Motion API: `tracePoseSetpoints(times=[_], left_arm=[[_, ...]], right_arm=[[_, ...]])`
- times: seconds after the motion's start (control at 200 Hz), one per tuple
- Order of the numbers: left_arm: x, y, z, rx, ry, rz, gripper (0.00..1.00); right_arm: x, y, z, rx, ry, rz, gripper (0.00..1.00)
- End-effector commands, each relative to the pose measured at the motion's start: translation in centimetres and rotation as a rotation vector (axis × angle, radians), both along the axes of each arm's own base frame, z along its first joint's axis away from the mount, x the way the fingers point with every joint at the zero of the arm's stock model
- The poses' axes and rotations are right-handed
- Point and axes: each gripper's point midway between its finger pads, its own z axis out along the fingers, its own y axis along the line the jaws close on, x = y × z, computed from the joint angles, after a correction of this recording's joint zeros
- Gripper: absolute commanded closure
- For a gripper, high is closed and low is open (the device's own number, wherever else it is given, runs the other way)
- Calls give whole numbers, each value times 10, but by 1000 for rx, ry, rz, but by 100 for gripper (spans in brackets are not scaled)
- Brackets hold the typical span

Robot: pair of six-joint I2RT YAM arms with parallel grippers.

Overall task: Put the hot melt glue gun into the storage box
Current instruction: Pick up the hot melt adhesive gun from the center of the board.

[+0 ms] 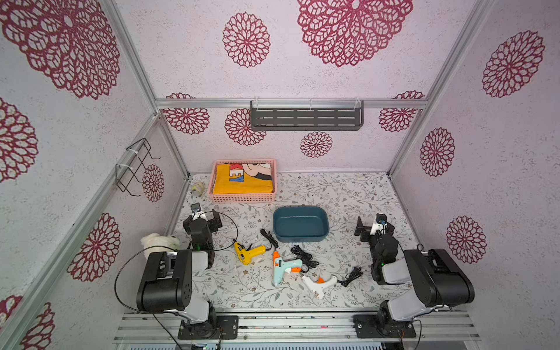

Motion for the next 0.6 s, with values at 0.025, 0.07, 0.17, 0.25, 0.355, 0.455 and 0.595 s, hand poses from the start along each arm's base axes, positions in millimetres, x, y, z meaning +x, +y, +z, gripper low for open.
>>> tracePoseSetpoints(times=[0.025,0.07,0.17,0.25,0.355,0.455,0.595], left_arm=[[1,0,-2,-8,9,-11,2],[1,0,-2,-9,10,-13,2],[1,0,-2,-9,9,-13,2],[1,0,-3,-10,10,-14,2],[1,0,-3,-13,12,-16,2],[2,0,-3,-18,12,-22,2],[2,1,-3,-25,13,-28,2]], right_arm=[[4,5,8,21,-24,32,1],[4,6,8,22,-24,33,1],[4,6,8,22,-24,33,1],[4,6,8,23,-23,33,1],[4,5,8,23,-25,31,1],[4,6,9,23,-26,32,1],[4,6,8,22,-25,32,1]])
